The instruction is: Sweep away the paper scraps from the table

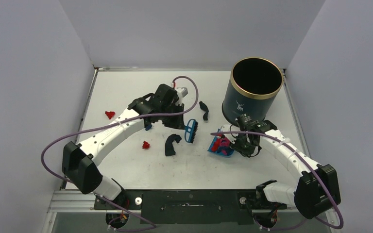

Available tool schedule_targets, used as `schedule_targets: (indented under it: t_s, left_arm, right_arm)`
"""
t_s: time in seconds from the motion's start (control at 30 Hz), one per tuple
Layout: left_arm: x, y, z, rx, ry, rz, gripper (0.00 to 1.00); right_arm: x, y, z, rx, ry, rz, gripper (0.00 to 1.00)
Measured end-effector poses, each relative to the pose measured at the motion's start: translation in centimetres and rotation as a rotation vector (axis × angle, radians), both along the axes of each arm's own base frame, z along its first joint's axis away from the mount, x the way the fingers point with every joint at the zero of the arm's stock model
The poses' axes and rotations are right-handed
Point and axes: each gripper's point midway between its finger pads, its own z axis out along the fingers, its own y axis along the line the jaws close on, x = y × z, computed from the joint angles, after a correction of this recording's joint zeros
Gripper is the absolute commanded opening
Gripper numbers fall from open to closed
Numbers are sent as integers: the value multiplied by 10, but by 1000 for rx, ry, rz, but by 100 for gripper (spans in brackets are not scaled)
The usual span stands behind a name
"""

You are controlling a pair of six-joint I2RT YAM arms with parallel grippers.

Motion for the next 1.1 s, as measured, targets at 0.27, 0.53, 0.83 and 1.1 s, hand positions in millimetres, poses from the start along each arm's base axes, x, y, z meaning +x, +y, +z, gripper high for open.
schedule_targets:
  t_s: [0.27,0.53,0.83,1.1]
  left_arm:
    - [-13,75,-42,119,8,126,0]
    - [-41,94,-55,39,-95,98,0]
    - [-33,101,-36,-64,-299,128,0]
    - [-25,103,-32,-70,-349,133,0]
  right_arm:
    - [13,15,37,67,-40,15,5]
    - [21,34,92,160,-63,83,5]
    - [52,54,145,226,-88,104,5]
    - [103,53,193,320,-166,-44,5]
